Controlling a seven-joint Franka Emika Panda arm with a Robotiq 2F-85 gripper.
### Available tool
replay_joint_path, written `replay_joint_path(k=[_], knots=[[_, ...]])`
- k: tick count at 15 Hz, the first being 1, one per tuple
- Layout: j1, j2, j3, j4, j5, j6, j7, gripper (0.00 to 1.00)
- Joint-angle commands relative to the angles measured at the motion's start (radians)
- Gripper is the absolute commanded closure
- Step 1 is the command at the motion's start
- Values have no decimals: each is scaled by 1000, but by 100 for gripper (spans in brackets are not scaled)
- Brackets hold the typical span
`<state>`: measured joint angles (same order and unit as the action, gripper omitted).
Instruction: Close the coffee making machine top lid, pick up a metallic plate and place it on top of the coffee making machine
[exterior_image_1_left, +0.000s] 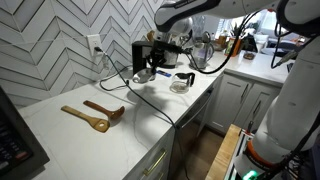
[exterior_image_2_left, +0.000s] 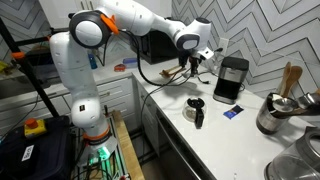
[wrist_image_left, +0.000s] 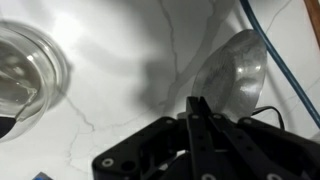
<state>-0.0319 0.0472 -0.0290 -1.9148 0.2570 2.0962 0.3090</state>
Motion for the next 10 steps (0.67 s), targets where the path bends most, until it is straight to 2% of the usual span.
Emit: replay_joint_path(k=[1,10], knots=[[5,-78,0,9,-66,-78,76,100],[-3,-144,5,32,-107,-78,129,100]])
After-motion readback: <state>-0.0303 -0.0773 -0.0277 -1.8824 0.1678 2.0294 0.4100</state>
